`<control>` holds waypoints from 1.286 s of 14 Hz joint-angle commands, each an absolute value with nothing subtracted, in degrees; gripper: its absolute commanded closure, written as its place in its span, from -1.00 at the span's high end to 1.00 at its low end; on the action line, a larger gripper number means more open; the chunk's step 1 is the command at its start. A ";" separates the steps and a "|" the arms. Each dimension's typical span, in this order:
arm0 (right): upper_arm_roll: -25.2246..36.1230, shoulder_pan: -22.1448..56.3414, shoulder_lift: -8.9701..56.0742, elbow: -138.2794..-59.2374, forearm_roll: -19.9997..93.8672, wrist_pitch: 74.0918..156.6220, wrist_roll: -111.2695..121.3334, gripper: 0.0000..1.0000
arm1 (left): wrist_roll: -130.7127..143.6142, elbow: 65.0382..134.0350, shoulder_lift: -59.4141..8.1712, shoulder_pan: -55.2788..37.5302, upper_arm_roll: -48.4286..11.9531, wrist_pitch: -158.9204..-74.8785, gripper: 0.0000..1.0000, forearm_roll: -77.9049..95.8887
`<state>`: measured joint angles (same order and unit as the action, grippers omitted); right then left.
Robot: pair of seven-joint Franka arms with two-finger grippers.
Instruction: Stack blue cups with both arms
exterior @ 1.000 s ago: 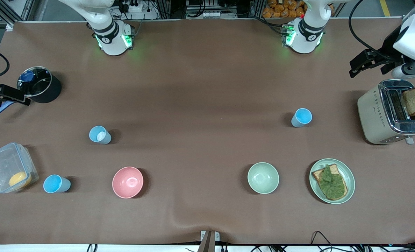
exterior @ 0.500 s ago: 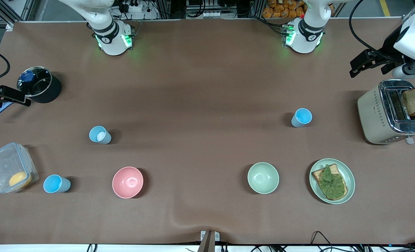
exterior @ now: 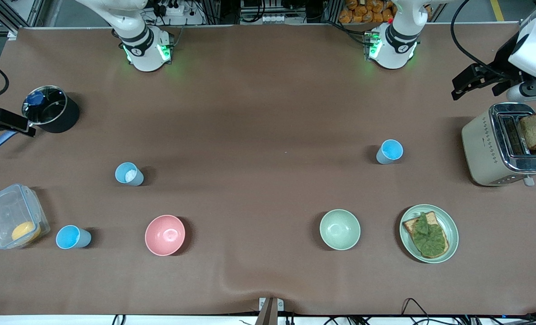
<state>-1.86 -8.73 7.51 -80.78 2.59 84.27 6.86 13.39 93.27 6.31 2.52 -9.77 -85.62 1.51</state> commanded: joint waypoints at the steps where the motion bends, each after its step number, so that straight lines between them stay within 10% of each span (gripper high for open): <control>1: -2.72 -9.58 5.71 -82.00 1.23 84.46 8.96 1.00 | 13.10 92.37 6.15 2.99 -9.93 -84.64 1.00 2.64; 18: -3.25 -4.40 6.24 -84.88 2.00 87.96 6.79 1.00 | 13.10 92.37 6.24 3.08 -10.20 -84.64 1.00 2.64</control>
<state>-3.23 -6.23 7.00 -81.49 -0.08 85.24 10.35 13.39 93.26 6.31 2.51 -9.93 -85.62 1.51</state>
